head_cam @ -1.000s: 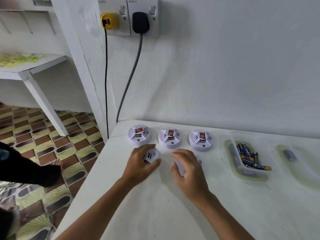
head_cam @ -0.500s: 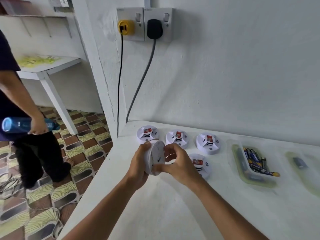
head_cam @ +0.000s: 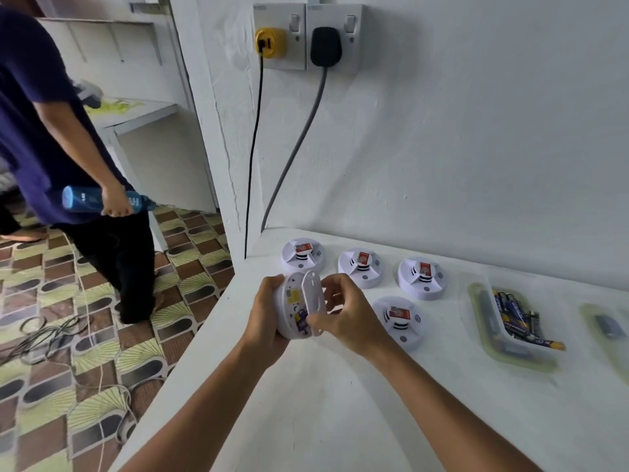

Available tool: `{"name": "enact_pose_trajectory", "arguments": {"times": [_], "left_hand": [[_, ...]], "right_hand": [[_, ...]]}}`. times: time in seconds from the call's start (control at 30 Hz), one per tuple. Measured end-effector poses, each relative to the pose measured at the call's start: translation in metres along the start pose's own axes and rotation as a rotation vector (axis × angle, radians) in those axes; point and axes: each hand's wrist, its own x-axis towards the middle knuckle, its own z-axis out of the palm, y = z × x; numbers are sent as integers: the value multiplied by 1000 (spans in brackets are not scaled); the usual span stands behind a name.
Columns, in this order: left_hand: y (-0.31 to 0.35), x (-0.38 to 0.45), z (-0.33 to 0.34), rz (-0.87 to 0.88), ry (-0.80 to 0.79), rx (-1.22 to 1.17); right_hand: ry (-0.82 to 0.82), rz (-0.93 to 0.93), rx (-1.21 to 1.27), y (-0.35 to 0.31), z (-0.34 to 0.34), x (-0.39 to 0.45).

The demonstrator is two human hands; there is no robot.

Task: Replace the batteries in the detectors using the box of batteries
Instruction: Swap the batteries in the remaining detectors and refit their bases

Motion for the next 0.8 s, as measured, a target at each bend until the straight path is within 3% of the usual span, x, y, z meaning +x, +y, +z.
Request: {"name": "enact_pose_trajectory", "arguments": {"times": [0.13, 0.27, 0.43, 0.57, 0.8], "left_hand": [[11, -5, -24, 56, 150, -114], [20, -11, -41, 120, 223, -154], [26, -17, -45, 155, 254, -175], [23, -15, -20, 162, 245, -156], [-6, -2, 91, 154, 115, -133]], "right_hand": [[32, 83, -61, 10, 10, 17], [-65, 115, -436, 22, 25, 41], [-160, 21, -829, 30, 33, 46], [-120, -49, -630, 25, 13, 30], [67, -109, -210, 4, -89, -23]]}}
